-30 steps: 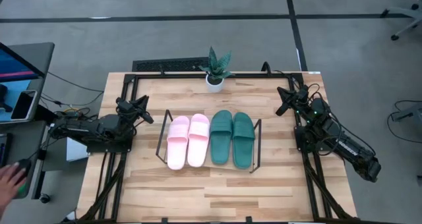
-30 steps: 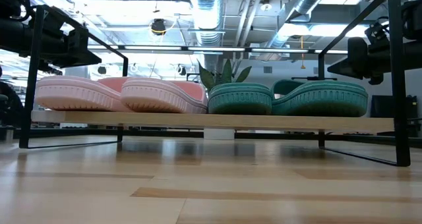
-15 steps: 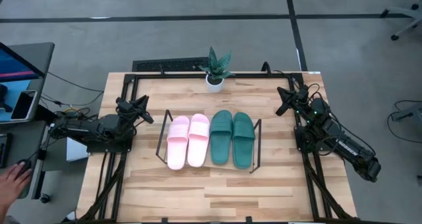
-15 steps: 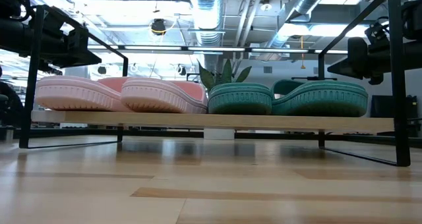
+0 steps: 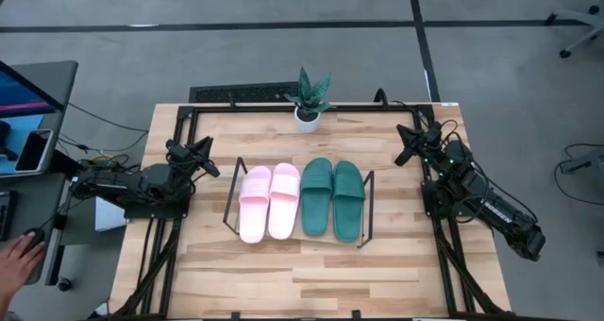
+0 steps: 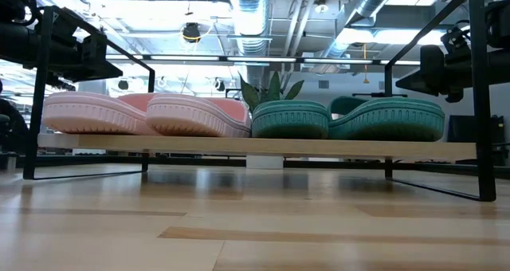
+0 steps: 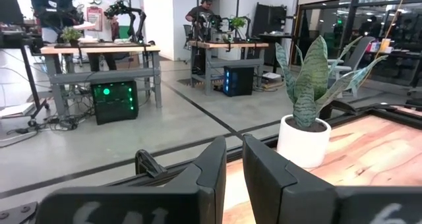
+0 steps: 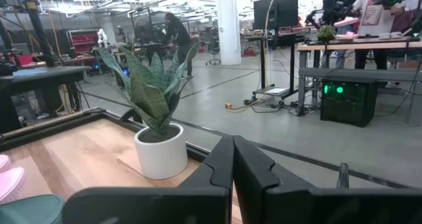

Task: Pick and place slides into the shelf
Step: Return to Home Position

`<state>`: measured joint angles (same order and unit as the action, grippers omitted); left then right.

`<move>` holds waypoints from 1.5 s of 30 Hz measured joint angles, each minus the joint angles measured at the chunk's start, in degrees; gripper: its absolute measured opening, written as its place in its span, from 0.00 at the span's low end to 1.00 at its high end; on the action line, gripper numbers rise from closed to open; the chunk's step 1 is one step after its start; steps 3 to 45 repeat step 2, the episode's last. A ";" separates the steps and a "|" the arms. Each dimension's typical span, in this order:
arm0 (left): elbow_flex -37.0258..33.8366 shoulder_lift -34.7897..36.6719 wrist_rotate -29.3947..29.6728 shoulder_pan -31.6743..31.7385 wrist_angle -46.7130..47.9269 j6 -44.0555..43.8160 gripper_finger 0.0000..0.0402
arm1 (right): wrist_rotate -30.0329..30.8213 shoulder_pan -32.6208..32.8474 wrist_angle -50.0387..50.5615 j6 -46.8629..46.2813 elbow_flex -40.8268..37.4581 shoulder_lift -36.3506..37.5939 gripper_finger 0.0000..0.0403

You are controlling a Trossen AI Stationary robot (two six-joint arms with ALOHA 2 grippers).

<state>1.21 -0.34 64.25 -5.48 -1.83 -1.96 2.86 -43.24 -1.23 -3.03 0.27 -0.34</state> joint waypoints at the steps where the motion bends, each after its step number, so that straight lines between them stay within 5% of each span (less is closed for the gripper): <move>1: 0.00 0.00 0.00 0.00 0.00 -0.02 0.10 | -0.01 0.01 0.02 0.00 -0.01 -0.01 0.00; 45: 0.00 0.00 0.00 0.00 0.00 -0.11 0.10 | 0.01 0.01 0.02 -0.02 0.00 0.00 0.00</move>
